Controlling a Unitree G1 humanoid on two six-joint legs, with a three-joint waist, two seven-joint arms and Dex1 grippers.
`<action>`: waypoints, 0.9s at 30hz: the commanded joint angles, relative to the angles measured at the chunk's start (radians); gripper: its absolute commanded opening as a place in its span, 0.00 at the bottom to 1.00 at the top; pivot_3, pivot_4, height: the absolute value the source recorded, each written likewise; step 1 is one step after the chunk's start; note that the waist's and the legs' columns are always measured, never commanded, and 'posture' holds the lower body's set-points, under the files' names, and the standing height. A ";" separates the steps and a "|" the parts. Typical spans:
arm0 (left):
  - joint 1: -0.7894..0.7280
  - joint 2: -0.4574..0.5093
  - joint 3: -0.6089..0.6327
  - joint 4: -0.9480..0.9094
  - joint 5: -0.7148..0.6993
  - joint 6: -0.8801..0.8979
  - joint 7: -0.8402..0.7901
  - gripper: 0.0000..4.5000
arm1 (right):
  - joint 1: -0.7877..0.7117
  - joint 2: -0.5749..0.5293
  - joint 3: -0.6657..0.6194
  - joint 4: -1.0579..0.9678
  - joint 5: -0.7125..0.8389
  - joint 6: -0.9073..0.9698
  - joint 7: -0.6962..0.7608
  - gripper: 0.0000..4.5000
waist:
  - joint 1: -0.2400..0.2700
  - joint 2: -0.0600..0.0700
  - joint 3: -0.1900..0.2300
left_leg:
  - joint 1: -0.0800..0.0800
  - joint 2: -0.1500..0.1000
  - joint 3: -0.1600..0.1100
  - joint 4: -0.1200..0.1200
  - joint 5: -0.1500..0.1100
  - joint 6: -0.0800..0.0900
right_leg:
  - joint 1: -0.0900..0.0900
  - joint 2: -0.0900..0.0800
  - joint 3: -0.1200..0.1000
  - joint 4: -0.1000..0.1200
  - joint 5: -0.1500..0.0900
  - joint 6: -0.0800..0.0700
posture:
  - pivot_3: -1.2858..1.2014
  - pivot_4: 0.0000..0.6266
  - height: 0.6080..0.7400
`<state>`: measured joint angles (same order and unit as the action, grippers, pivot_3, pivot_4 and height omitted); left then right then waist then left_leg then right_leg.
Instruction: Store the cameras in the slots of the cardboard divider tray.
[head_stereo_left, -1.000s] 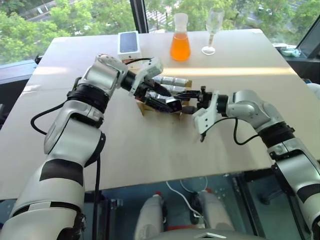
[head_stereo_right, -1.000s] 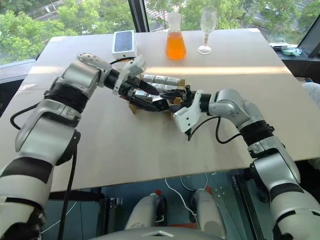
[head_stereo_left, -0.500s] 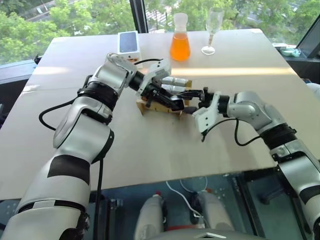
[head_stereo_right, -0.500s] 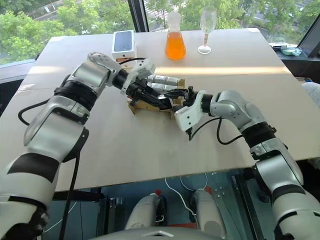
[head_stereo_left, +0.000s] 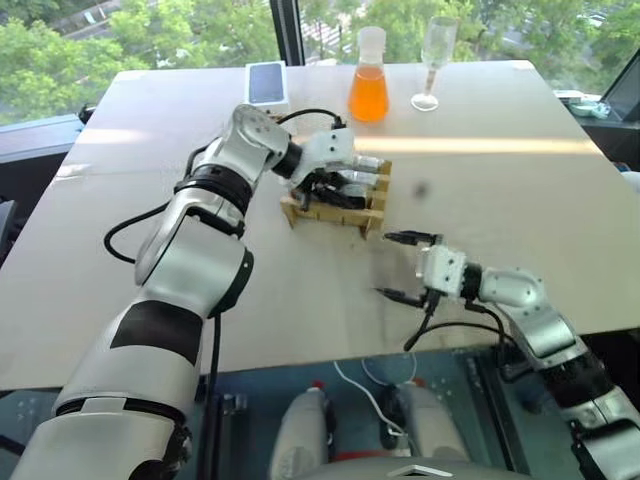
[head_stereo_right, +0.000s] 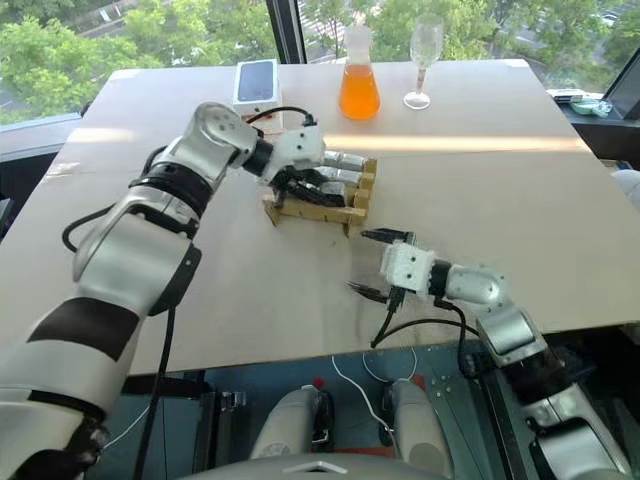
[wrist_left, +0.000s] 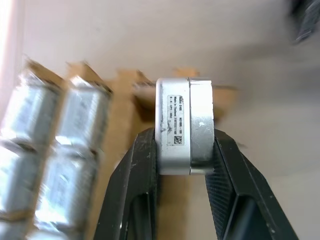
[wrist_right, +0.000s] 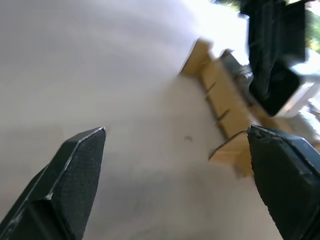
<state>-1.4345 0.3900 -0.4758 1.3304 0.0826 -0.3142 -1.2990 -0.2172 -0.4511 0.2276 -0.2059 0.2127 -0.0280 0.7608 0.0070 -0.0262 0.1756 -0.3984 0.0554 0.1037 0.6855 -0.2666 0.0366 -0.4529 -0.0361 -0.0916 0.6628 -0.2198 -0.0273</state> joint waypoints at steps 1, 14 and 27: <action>0.002 -0.017 0.047 0.015 0.055 -0.073 0.093 0.17 | 0.104 0.050 -0.052 -0.173 0.087 0.147 -0.119 0.99 | 0.001 0.000 0.000 | 0.000 0.000 0.000 0.000 0.000 0.000 | 0.000 0.001 0.000 0.000 0.000 0.000 | 0.52 0.24 1.00; 0.017 -0.033 0.074 0.040 0.240 -0.094 0.155 0.17 | 0.281 0.143 -0.045 -0.346 0.034 0.237 -0.296 0.99 | -0.002 -0.003 -0.002 | 0.001 -0.001 0.000 0.001 -0.002 0.004 | 0.000 0.002 0.000 0.001 -0.001 0.001 | 0.52 0.24 1.00; 0.001 -0.024 0.195 0.034 0.236 -0.081 0.171 0.86 | 0.254 0.123 -0.061 -0.318 0.032 0.224 -0.271 1.00 | -0.001 -0.003 -0.002 | 0.000 -0.001 -0.001 0.001 -0.002 0.004 | 0.000 0.002 0.000 0.000 -0.001 0.001 | 0.52 0.24 1.00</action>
<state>-1.4083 0.3518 -0.3093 1.3836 0.3282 -0.3729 -1.1448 0.0479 -0.3255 0.1827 -0.5009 0.2383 0.2142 0.4837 0.0061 -0.0293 0.1736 -0.3980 0.0546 0.1029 0.6865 -0.2690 0.0408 -0.4526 -0.0340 -0.0921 0.6632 -0.2205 -0.0260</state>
